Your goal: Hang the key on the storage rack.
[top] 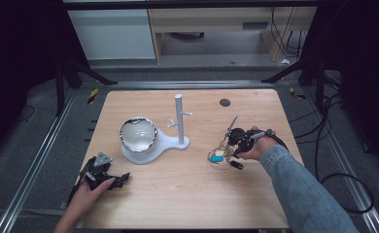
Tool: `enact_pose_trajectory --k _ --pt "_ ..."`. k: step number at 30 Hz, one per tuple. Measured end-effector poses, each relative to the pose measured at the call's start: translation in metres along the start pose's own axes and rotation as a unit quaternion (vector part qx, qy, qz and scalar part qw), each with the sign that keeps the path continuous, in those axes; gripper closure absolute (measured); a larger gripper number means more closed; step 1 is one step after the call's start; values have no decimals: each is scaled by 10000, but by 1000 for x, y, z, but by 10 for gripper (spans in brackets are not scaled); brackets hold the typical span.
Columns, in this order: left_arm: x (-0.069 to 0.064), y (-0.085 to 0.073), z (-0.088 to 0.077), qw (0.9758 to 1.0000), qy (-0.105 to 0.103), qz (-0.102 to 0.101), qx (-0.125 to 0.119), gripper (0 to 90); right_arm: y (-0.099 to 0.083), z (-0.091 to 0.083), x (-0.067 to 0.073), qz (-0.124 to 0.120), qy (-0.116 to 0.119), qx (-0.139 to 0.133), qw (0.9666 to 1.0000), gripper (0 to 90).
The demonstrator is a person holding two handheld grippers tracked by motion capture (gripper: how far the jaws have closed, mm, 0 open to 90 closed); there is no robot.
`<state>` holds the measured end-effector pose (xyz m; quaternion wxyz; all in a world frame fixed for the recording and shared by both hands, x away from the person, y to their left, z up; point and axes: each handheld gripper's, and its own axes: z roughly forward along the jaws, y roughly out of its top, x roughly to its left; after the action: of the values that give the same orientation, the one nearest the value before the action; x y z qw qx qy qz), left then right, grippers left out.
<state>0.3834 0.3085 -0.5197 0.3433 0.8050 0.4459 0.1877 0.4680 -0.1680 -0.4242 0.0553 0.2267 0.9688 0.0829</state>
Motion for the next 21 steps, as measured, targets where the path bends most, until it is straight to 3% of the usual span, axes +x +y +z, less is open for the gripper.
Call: enact_pose_trajectory --k 10,21 --pt "0 0 0 10000 -3 4 0 0 11 -28 5 -37 -174 -147 9997 889" --pt "0 0 0 10000 -11 6 -16 0 19 -47 5 0 -285 -28 9996 889"
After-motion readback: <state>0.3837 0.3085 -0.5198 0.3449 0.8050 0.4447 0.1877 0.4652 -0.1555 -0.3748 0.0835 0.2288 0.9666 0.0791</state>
